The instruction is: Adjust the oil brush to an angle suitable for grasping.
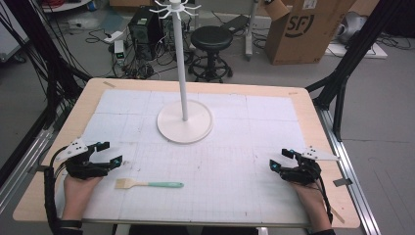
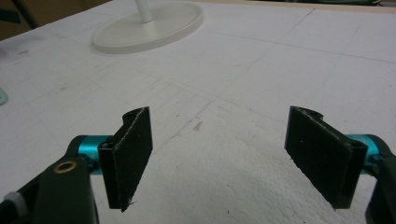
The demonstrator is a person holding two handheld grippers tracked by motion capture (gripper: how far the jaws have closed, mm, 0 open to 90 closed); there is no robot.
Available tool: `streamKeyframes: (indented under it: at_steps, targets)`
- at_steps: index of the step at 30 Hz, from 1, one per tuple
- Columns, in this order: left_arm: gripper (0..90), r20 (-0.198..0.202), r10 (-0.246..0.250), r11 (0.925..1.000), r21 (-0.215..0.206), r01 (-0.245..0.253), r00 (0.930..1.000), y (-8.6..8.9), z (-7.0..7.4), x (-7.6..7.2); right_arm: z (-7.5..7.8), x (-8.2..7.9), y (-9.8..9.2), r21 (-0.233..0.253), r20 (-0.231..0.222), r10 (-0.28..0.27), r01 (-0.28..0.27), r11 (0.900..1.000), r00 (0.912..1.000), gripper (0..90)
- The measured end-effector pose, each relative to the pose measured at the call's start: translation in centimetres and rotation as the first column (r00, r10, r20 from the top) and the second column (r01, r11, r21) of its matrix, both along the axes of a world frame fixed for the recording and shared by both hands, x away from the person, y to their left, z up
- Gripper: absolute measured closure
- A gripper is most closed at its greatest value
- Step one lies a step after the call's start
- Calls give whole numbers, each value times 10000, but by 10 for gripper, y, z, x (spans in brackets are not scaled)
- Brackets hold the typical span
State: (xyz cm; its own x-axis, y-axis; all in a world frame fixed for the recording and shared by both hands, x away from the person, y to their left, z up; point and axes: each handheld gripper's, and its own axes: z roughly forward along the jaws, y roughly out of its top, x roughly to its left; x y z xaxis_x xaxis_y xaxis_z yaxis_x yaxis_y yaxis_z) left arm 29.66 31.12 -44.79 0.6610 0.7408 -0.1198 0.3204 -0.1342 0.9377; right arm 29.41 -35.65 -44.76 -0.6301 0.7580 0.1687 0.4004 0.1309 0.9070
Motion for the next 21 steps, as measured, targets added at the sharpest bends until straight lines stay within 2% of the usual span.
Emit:
streamKeyframes:
  at_steps: [5, 10, 13, 15, 16, 18, 19, 20, 21]
  targets:
    - [177, 39, -62, 10000, 58, 62, 10000, 0, 0, 0, 0, 0, 0, -57, 15, 20, -20, 10000, 10000, 228]
    - [196, -85, -125, 9999, -102, 124, 9999, 1, 0, 1, 0, 1, 0, -33, -77, 9, -10, 10000, 10000, 228]
    - [197, -24, -127, 9999, 7, 127, 9999, 0, 1, 1, 0, 0, 1, -76, -52, 40, -40, 10000, 10000, 228]
    - [209, -159, -105, 9999, 78, 106, 9998, 0, 1, 0, 0, 0, 1, -73, -70, 50, -51, 10000, 10000, 229]
    - [211, -182, -121, 9999, 48, 122, 9998, 0, 2, -1, 0, 0, 1, -74, -68, 52, -52, 10000, 10000, 230]
    - [223, 19, -199, 9998, -51, 199, 9998, 1, 5, -3, 0, 0, 1, -69, -107, 30, -30, 10000, 9999, 230]
    - [251, 240, -284, 9992, -285, 291, 9993, 0, 8, -6, 0, 1, 1, -61, -128, 33, -34, 10000, 9999, 231]
    - [272, 240, -284, 9992, -285, 291, 9993, 0, 8, -6, 0, 1, 1, -61, -128, 33, -34, 10000, 9999, 231]
    - [293, 336, -462, 9971, -595, 481, 9984, -3, 11, -9, 0, 1, 1, -96, -73, 55, -56, 9999, 10000, 231]
